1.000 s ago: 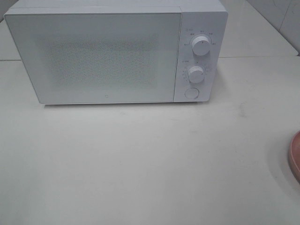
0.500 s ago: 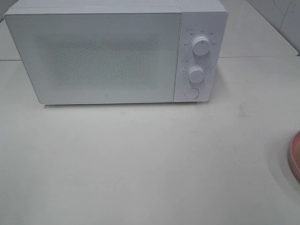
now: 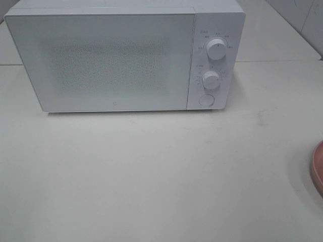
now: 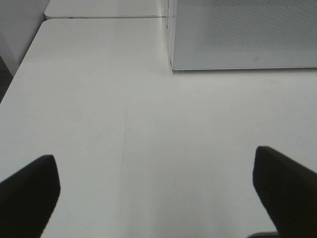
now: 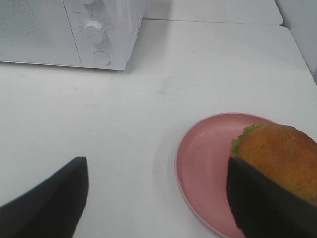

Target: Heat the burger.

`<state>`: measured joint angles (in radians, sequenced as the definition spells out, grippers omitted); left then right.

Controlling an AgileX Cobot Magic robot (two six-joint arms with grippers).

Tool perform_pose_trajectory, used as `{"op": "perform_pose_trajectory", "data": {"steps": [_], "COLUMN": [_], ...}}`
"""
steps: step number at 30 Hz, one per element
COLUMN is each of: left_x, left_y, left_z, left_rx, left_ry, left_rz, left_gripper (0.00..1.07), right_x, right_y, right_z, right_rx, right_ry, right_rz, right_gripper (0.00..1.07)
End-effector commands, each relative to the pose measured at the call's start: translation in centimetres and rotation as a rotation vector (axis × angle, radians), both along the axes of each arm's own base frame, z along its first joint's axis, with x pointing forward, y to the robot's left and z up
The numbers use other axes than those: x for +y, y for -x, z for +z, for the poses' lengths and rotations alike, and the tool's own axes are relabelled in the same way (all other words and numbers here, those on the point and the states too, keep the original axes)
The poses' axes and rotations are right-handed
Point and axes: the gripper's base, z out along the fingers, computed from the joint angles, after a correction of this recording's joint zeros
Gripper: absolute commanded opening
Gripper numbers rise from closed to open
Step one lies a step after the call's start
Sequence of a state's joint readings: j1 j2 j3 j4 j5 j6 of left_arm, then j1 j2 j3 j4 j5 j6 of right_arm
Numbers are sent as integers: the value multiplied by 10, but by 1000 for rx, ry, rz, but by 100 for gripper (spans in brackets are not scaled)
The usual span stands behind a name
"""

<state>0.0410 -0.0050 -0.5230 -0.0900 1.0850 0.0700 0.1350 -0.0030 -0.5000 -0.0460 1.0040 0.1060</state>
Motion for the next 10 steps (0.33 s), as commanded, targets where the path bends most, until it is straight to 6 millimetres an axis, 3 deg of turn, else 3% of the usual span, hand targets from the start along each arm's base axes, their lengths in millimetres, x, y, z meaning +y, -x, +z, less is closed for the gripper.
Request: {"op": "perform_pose_trajectory", "data": {"steps": [1,10], "left_x": [0,0], "left_y": [2,2], "left_z": [-1,-1], "left_rx": [-28,-28], "left_ry": [6,6], "left_rz": [7,7], "left_gripper": [98,98], "right_x": [-1,-1], "right_y": [4,4], "right_z": [0,0], "right_rx": [-31,-31], "right_ry": [4,4], "right_rz": [-5,-5], "right_gripper": [75,75]}}
